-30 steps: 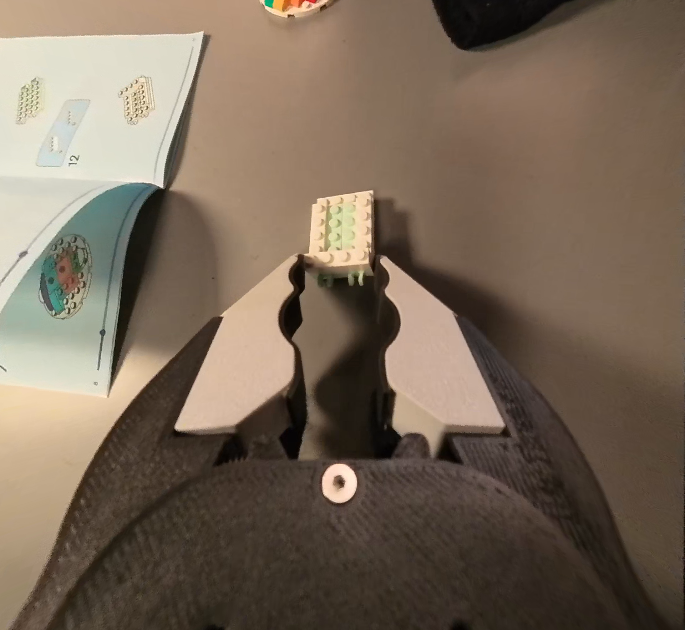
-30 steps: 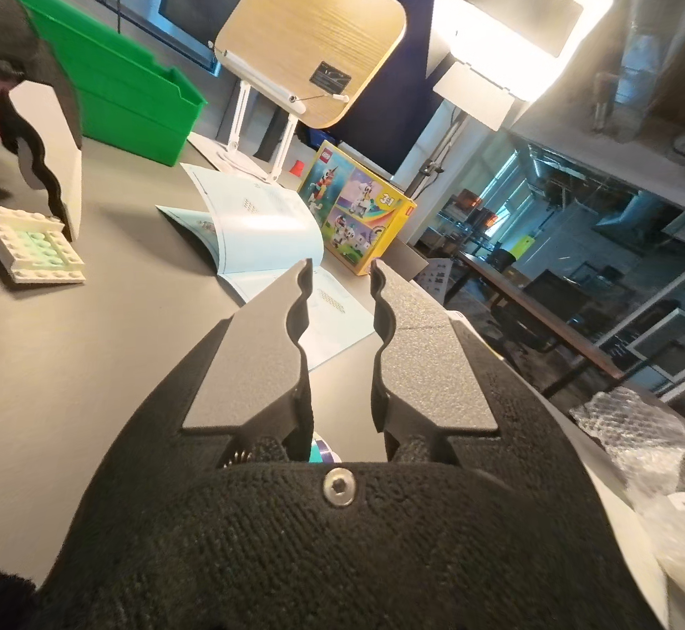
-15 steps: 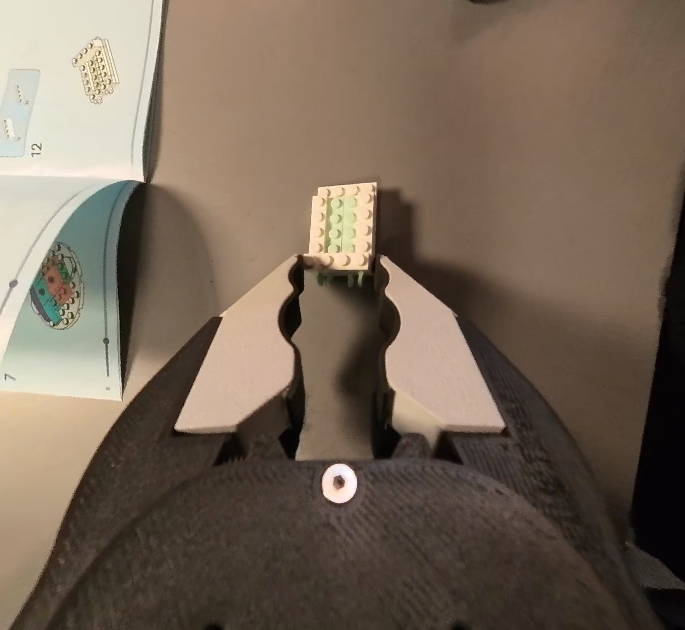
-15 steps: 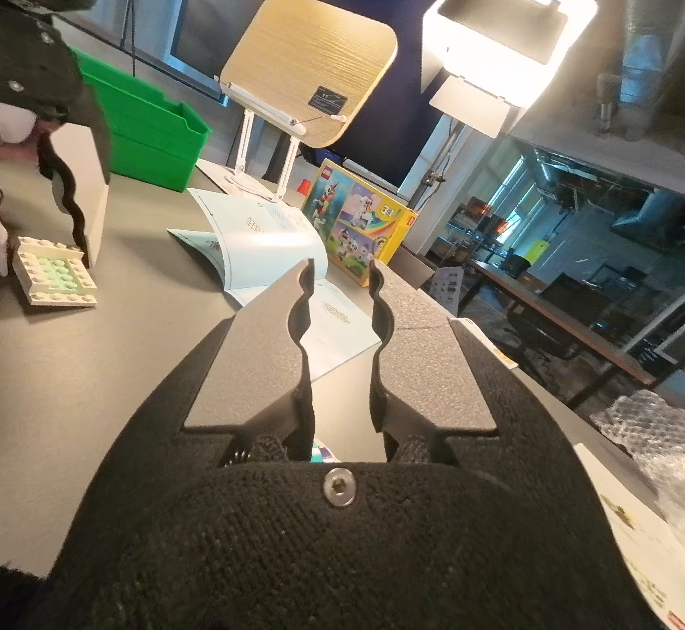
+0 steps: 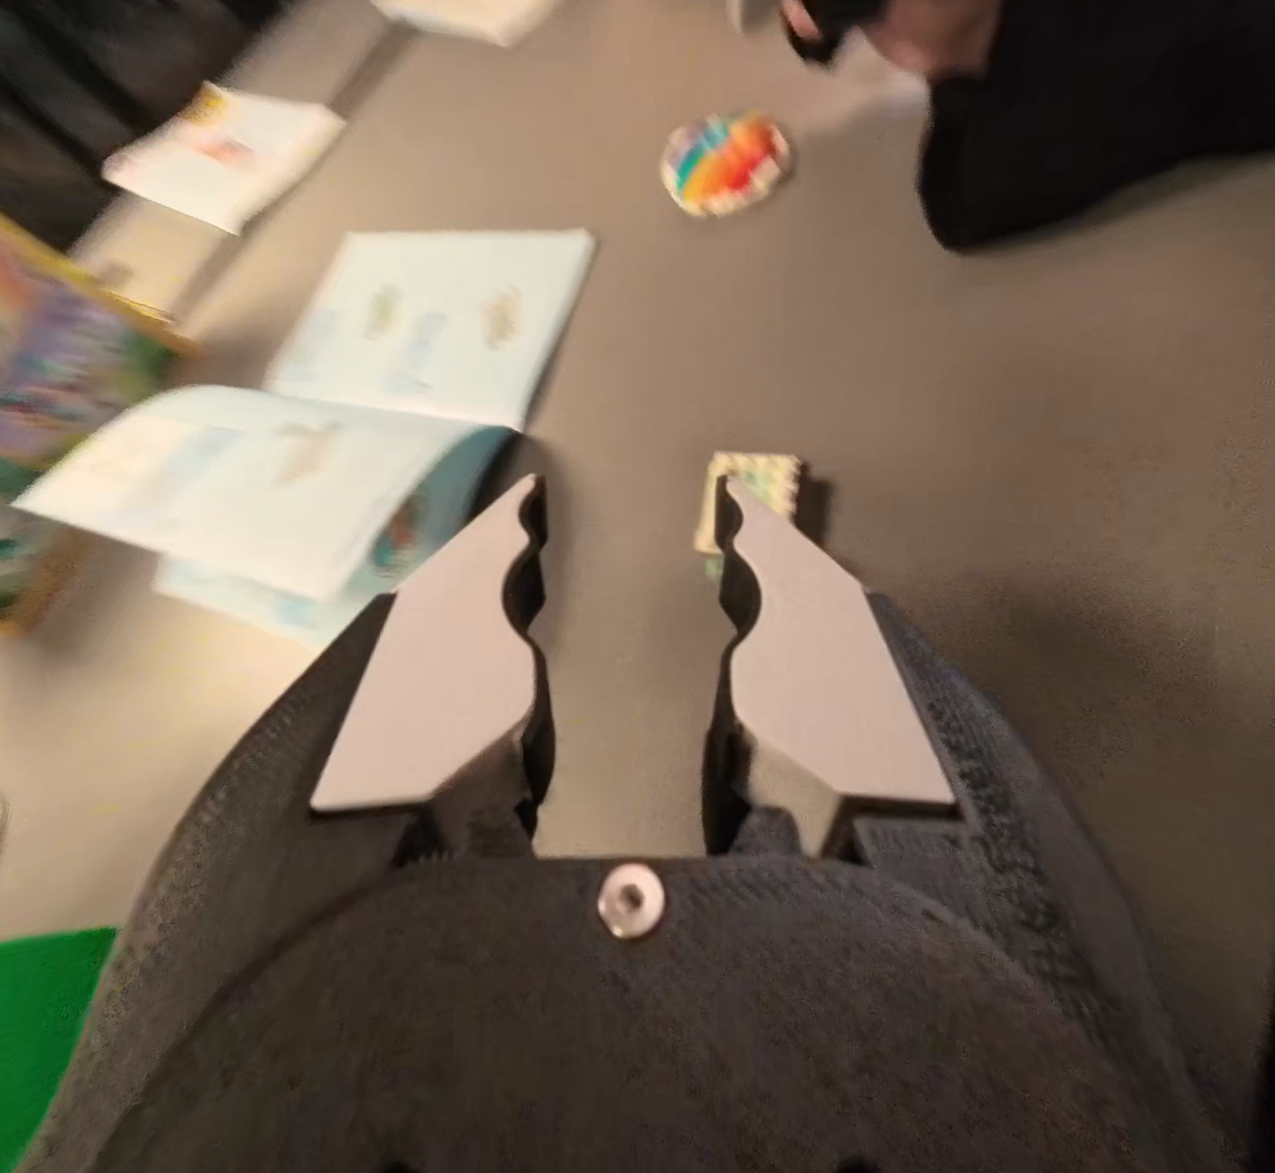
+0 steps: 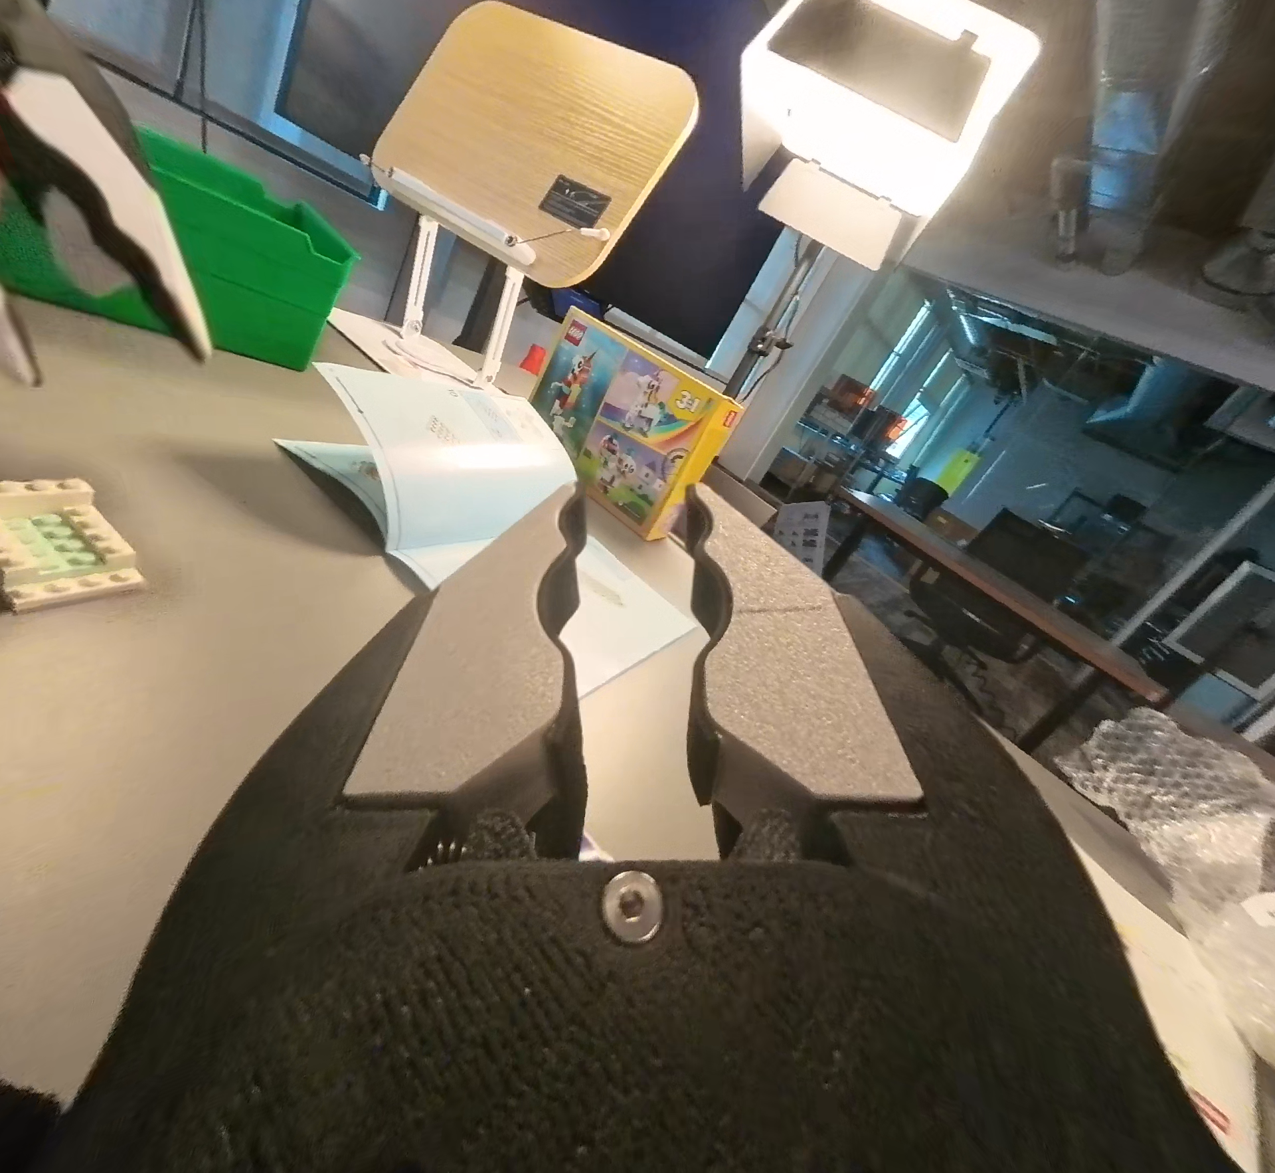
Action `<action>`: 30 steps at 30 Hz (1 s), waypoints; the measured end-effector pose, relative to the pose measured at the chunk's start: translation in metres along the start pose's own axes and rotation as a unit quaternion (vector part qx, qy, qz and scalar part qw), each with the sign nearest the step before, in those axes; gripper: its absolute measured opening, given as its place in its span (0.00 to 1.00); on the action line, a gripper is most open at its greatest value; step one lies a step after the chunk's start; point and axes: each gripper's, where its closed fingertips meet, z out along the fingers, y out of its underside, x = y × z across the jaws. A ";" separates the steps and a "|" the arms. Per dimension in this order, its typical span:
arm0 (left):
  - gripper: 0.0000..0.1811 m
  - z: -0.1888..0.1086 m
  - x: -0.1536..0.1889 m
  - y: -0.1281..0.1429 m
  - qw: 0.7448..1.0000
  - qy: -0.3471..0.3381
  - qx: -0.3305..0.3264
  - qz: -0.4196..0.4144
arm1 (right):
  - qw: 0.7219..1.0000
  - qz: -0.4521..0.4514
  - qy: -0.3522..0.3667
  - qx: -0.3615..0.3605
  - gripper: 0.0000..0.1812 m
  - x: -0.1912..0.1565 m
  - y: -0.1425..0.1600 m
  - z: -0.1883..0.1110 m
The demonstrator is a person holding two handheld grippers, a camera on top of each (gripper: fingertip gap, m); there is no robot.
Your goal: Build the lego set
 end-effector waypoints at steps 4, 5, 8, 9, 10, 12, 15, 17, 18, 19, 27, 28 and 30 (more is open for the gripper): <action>0.26 -0.024 -0.036 -0.008 0.986 -0.139 0.096 0.000 | 1.000 0.001 0.026 0.003 0.15 0.010 0.001 -0.002; 0.26 -0.026 -0.041 -0.006 0.981 -0.161 0.108 0.005 | 0.999 0.002 0.032 0.002 0.14 0.012 0.002 -0.003; 0.25 -0.027 -0.046 -0.002 0.966 -0.210 0.147 0.018 | 0.999 0.005 0.042 -0.001 0.14 0.017 0.004 -0.004; 0.24 -0.026 -0.045 -0.002 0.961 -0.220 0.167 0.015 | 0.999 0.007 0.044 -0.002 0.14 0.018 0.005 -0.004; 0.22 -0.023 -0.041 -0.001 0.958 -0.219 0.186 0.014 | 0.999 0.008 0.047 -0.004 0.14 0.019 0.007 -0.004; 0.21 -0.015 -0.032 -0.002 0.963 -0.203 0.170 0.048 | 0.999 0.009 0.052 -0.008 0.13 0.021 0.009 -0.005; 0.19 -0.010 -0.026 -0.001 0.959 -0.209 0.163 0.098 | 0.998 0.014 0.057 -0.013 0.13 0.024 0.012 -0.004; 0.19 -0.010 -0.023 -0.003 0.958 -0.208 0.165 0.109 | 0.998 0.017 0.062 -0.018 0.12 0.027 0.015 -0.004; 0.18 -0.010 -0.024 -0.002 0.958 -0.209 0.164 0.108 | 0.998 0.018 0.065 -0.020 0.12 0.028 0.016 -0.004; 0.18 -0.010 -0.025 -0.002 0.958 -0.211 0.163 0.106 | 0.997 0.019 0.068 -0.021 0.12 0.029 0.017 -0.004; 0.18 -0.019 -0.030 -0.004 0.955 -0.216 0.185 0.080 | 0.996 0.016 0.078 -0.028 0.11 0.032 0.019 -0.006; 0.18 -0.020 -0.031 -0.005 0.955 -0.218 0.188 0.078 | 0.996 0.014 0.080 -0.028 0.11 0.033 0.019 -0.007; 0.18 -0.022 -0.031 -0.006 0.954 -0.217 0.194 0.072 | 0.996 0.013 0.083 -0.030 0.11 0.033 0.020 -0.007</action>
